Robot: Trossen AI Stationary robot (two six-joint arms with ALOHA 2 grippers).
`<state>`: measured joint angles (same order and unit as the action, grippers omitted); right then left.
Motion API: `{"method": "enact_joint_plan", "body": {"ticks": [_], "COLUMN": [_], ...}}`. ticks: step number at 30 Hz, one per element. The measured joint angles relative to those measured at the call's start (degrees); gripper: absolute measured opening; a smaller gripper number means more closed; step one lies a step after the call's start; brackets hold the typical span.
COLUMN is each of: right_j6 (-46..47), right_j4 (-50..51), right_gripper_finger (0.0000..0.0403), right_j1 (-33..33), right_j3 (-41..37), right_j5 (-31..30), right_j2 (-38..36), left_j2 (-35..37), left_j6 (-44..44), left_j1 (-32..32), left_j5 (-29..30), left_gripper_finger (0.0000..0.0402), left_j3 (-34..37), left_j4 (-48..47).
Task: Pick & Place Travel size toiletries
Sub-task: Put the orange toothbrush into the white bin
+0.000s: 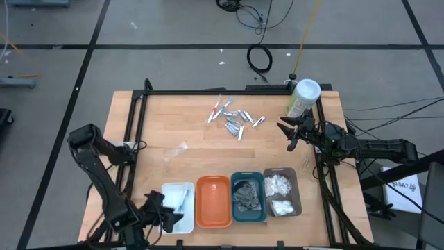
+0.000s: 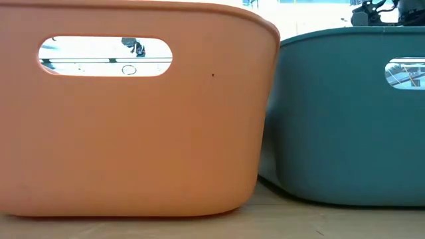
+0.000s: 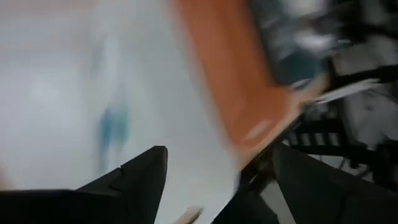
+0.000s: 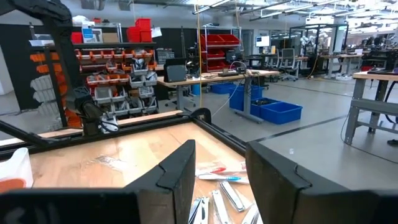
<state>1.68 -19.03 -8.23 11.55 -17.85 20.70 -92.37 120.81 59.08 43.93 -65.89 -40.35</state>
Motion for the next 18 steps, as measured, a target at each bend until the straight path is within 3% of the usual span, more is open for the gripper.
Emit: {"method": "enact_joint_plan", "body": {"ticks": [7,9,14,18], "right_j6": [-1.0,-1.4,-1.5,-2.5], "right_j4": [-0.1,-0.1,-0.2,-0.5], "right_gripper_finger": [0.013,0.013,0.013,0.013], "right_j1": [0.0,0.0,0.0,0.0], "right_j3": [0.0,0.0,0.0,0.0], "right_j5": [0.0,0.0,0.0,-0.3], "right_j2": [0.0,0.0,0.0,0.2], "left_j2": [8.7,10.6,15.5,19.0], "left_j6": [-43.2,-52.1,-70.0,-78.5], "left_j1": [-5.1,-7.7,-19.7,-35.6], "left_j5": [24.7,29.2,28.3,15.3], "left_gripper_finger": [0.0278,0.0275,0.0274,0.0273], "left_j3": [0.0,0.0,0.0,0.0], "left_j4": [0.0,0.1,-0.1,0.1]}}
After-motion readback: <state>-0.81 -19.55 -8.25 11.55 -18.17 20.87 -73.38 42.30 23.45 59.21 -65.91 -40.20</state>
